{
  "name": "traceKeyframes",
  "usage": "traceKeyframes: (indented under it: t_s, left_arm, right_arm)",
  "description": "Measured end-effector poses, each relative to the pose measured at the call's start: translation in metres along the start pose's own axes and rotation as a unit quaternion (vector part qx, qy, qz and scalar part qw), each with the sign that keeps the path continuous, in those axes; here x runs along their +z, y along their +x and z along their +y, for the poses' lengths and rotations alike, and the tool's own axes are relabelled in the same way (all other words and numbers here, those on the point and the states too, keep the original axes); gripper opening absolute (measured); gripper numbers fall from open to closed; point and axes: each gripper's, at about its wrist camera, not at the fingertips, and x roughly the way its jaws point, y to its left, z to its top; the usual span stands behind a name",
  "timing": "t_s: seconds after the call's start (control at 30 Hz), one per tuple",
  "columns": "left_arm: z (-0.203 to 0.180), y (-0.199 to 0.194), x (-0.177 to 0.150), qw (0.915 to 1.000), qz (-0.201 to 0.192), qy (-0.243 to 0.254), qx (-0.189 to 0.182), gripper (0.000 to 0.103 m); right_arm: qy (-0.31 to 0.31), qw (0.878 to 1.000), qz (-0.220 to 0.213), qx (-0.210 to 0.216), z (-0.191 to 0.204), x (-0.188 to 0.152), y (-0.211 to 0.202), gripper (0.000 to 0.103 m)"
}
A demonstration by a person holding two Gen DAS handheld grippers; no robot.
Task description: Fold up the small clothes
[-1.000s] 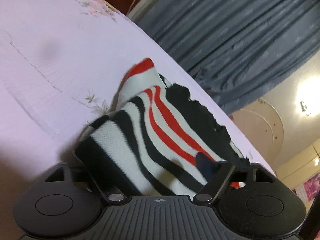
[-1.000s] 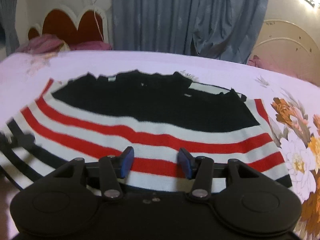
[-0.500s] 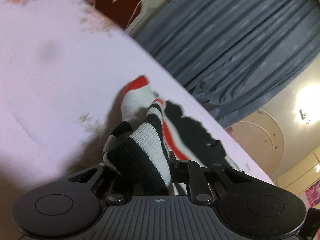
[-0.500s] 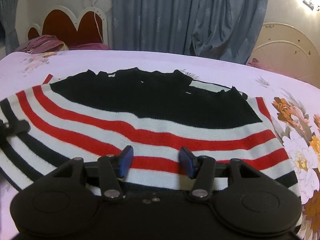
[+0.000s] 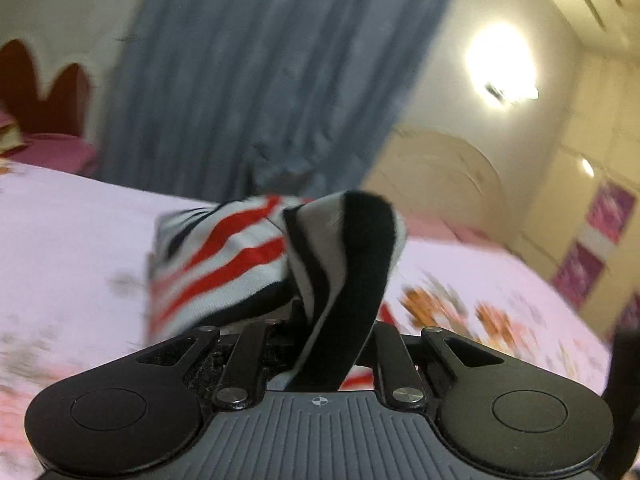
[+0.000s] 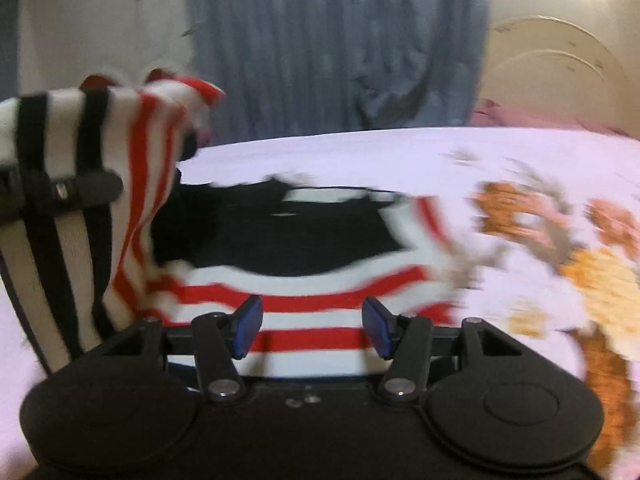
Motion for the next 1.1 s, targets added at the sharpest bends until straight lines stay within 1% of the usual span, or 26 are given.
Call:
traceKeyframes:
  t_s: [0.1,0.17,0.23,0.3,0.37,0.4,0.43,0.47,0.5,0.53,0.57,0.63,0.7,0.83,0.87,0.9,0.93,0.97,1.03,1.1]
  left_arm:
    - [-0.031,0.023,-0.024,0.9982,0.042,0.042,-0.008,0.014]
    - [-0.047,0.033,-0.041,0.9952,0.06,0.077,0.0,0.014]
    - [-0.056,0.035,-0.051,0.9915,0.075,0.106,0.012,0.017]
    - [-0.064,0.024,-0.055,0.9892,0.07,0.127,0.019,0.027]
    - [-0.067,0.015,-0.055,0.9878,0.079,0.134,0.005,0.062]
    - [-0.071,0.01,-0.055,0.9868,0.084,0.138,-0.004,0.067]
    - [-0.079,0.005,-0.055,0.9854,0.085,0.147,-0.012,0.068]
    - [-0.086,0.001,-0.059,0.9839,0.085,0.156,-0.017,0.068]
    - [-0.088,-0.006,-0.059,0.9828,0.084,0.163,-0.022,0.068]
    - [-0.086,-0.016,-0.056,0.9835,0.081,0.16,-0.022,0.068]
    - [-0.082,-0.025,-0.054,0.9851,0.077,0.153,-0.019,0.068]
    - [-0.066,-0.045,-0.044,0.9903,0.061,0.125,-0.004,0.068]
    - [-0.051,-0.062,-0.037,0.9934,0.043,0.105,0.018,0.068]
    - [-0.021,-0.076,-0.027,0.9937,0.03,0.088,0.062,0.068]
    - [-0.013,-0.076,-0.026,0.9933,0.03,0.083,0.074,0.068]
    - [-0.006,-0.074,-0.025,0.993,0.032,0.077,0.083,0.068]
    - [0.001,-0.072,-0.026,0.993,0.033,0.069,0.09,0.068]
    - [0.006,-0.07,-0.026,0.993,0.035,0.059,0.096,0.068]
    - [0.013,-0.063,-0.026,0.9929,0.037,0.041,0.105,0.068]
    - [0.013,-0.054,-0.027,0.9938,0.037,0.029,0.1,0.068]
  right_arm:
    - [0.023,0.999,0.002,-0.024,-0.045,-0.004,-0.013,0.053]
    - [0.038,0.999,0.004,-0.032,-0.068,-0.007,-0.019,0.053]
    - [0.064,0.998,0.004,-0.026,-0.089,-0.007,-0.026,0.053]
    - [0.09,0.996,0.001,-0.001,-0.103,-0.006,-0.03,0.053]
    - [0.107,0.994,-0.003,0.027,-0.109,-0.003,-0.034,0.054]
    - [0.115,0.992,-0.002,0.045,-0.107,0.001,-0.033,0.055]
    - [0.123,0.99,0.005,0.07,-0.105,0.005,-0.03,0.059]
    - [0.126,0.988,0.01,0.091,-0.102,0.009,-0.028,0.062]
    - [0.129,0.986,0.012,0.107,-0.1,0.013,-0.027,0.067]
    - [0.132,0.983,0.017,0.122,-0.095,0.016,-0.023,0.07]
    - [0.133,0.981,0.025,0.136,-0.09,0.018,-0.019,0.07]
    - [0.133,0.978,0.051,0.153,-0.08,0.019,-0.005,0.07]
    - [0.135,0.975,0.081,0.158,-0.072,0.016,0.013,0.071]
    - [0.167,0.964,0.111,0.175,-0.068,0.008,0.036,0.071]
    - [0.17,0.963,0.114,0.178,-0.065,0.006,0.04,0.069]
    - [0.17,0.962,0.115,0.179,-0.063,0.005,0.044,0.063]
    - [0.17,0.964,0.113,0.172,-0.06,0.004,0.047,0.049]
    - [0.169,0.965,0.111,0.166,-0.058,0.003,0.048,0.041]
    - [0.157,0.969,0.102,0.158,-0.054,0.003,0.048,0.031]
    - [0.133,0.977,0.077,0.15,-0.049,0.008,0.037,0.027]
